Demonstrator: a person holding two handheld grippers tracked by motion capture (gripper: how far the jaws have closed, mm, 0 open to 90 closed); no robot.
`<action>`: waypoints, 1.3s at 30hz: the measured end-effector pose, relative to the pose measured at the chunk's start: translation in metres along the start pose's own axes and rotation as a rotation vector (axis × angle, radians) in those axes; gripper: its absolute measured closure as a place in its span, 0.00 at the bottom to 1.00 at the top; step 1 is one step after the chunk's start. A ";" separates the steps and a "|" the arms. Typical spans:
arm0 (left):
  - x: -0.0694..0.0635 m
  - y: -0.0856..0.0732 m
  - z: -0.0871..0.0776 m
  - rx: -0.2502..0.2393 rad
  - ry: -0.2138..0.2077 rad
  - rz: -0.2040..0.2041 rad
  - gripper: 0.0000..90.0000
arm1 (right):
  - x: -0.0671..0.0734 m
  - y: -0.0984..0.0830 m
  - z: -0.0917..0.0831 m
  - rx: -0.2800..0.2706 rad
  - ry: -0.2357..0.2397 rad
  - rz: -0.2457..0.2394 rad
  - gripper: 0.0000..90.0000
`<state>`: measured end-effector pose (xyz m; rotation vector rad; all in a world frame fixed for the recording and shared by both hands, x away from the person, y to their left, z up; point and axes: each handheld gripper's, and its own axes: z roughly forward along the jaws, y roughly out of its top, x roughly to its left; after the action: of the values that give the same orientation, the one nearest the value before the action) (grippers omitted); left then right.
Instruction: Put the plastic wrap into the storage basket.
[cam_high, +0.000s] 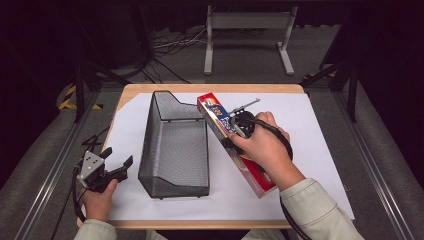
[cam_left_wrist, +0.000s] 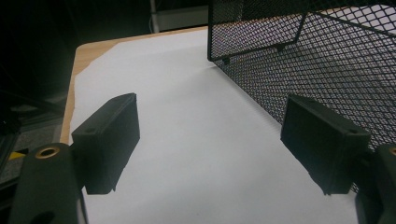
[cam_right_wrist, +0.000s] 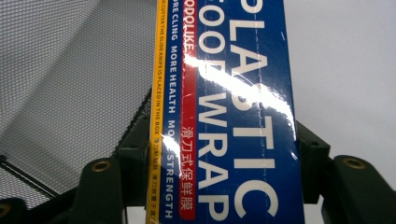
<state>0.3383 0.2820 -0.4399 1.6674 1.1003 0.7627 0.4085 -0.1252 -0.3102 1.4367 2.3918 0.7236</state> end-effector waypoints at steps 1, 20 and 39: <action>0.000 0.000 0.000 -0.001 0.001 0.000 0.23 | 0.003 0.002 -0.001 -0.001 0.003 0.001 0.44; 0.000 0.005 0.008 -0.012 0.005 -0.012 0.23 | 0.052 0.022 0.005 -0.013 0.041 0.001 0.43; 0.000 0.006 0.011 -0.018 0.006 -0.020 0.23 | 0.078 0.029 0.023 -0.112 0.102 -0.050 0.43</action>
<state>0.3494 0.2772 -0.4380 1.6374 1.1099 0.7633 0.4034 -0.0387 -0.3115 1.3206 2.4106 0.9236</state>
